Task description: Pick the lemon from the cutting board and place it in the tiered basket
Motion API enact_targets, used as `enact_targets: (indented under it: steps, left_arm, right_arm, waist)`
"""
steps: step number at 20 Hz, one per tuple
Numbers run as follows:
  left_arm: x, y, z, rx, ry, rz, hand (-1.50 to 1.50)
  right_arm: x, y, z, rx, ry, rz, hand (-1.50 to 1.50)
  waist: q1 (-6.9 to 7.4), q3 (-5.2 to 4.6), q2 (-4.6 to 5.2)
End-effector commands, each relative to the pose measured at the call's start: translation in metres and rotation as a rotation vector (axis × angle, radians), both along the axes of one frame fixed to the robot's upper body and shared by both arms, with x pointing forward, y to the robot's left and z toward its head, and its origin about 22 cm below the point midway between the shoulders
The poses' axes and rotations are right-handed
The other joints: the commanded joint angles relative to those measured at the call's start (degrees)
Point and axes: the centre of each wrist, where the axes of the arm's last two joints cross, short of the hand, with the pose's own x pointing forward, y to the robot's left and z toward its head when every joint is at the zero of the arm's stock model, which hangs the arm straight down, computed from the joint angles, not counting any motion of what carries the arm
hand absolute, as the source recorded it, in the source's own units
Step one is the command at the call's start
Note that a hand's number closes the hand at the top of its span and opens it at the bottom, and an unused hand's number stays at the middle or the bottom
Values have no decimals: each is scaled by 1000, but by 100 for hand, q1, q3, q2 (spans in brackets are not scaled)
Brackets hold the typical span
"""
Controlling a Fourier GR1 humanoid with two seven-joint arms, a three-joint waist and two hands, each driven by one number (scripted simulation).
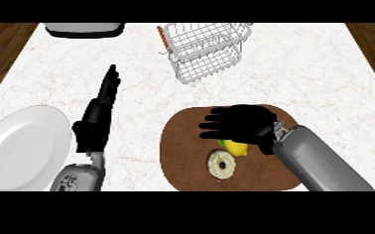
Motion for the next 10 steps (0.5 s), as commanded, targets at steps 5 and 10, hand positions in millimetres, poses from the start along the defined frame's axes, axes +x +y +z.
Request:
enact_targets:
  steps: [5, 10]
  left_arm:
    - [1, 1, -3, -3, -7, 12, 0]
    - [-4, 20, -2, -17, 1, -3, 0]
  right_arm:
    - [-9, 7, -5, 24, 76, -17, -150]
    - [-8, 2, -10, 136, 16, 18, 150]
  waist:
    - [-18, 0, -3]
    - [-6, 0, -3]
